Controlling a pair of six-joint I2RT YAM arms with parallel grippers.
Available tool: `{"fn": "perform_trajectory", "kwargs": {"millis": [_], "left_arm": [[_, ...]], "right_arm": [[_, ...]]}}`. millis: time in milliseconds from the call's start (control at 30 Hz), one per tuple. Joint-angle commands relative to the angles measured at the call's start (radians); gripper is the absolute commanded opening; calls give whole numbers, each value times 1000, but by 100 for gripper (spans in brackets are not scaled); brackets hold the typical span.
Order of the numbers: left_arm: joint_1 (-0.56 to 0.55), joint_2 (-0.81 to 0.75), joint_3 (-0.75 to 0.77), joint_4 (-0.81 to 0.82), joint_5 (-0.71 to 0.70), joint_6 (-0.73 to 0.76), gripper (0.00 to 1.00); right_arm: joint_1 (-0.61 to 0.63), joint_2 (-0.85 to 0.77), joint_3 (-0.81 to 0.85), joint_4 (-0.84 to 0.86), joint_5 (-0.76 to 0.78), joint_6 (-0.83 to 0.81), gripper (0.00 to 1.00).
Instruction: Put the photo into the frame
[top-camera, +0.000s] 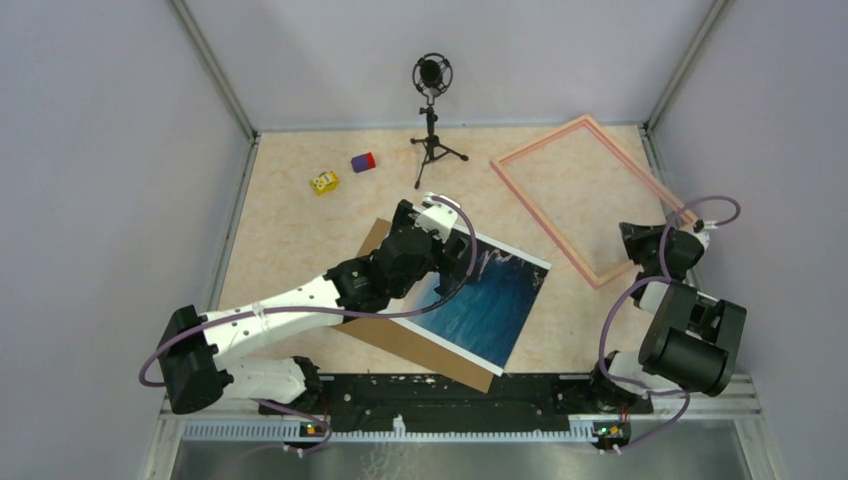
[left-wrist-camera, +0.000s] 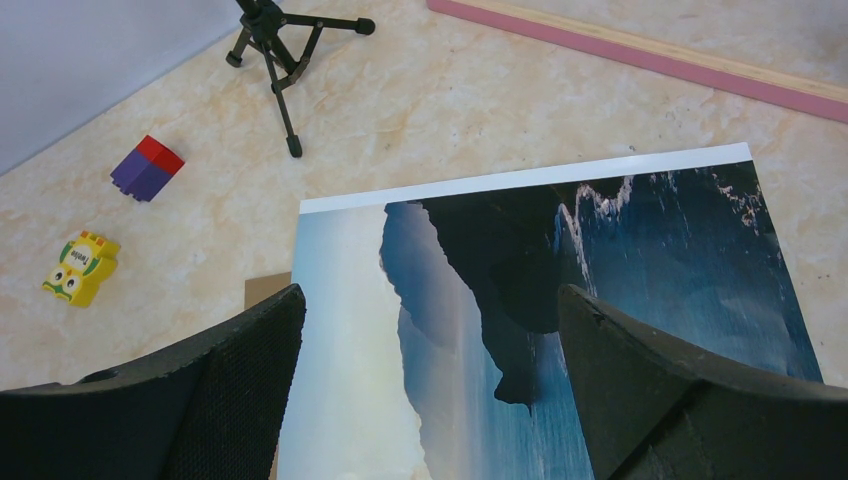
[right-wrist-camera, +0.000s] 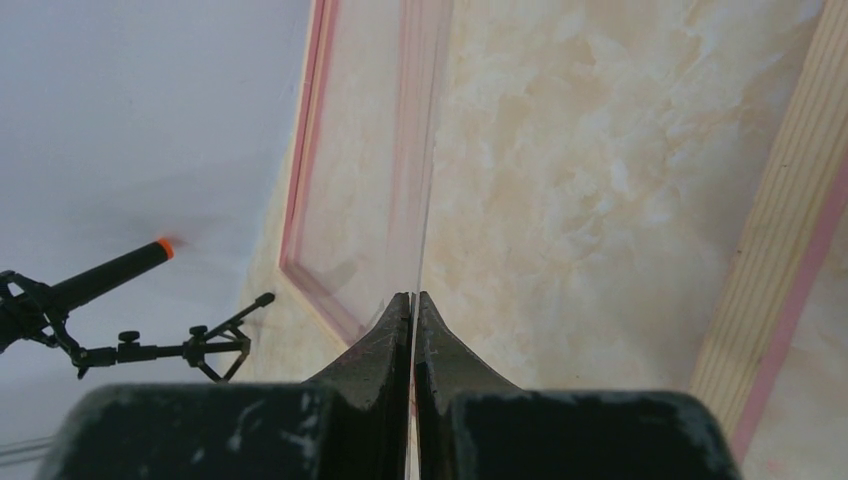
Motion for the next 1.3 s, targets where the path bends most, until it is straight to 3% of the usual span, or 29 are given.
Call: {"fn": "perform_trajectory", "kwargs": {"millis": [0,733,1100,1267], "left_arm": [[2,-6,-4,36,0,9,99],[2,-5,-7,39,-4,12,99],[2,-2,-7,39,-6,12,99],[2,-3,-7,39,-6,12,99]], "right_arm": [[10,8,-6,153,1,-19,0],[13,84,-28,317,31,-53,0],[58,180,-81,550,81,67,0],[74,181,-91,553,109,61,0]]}}
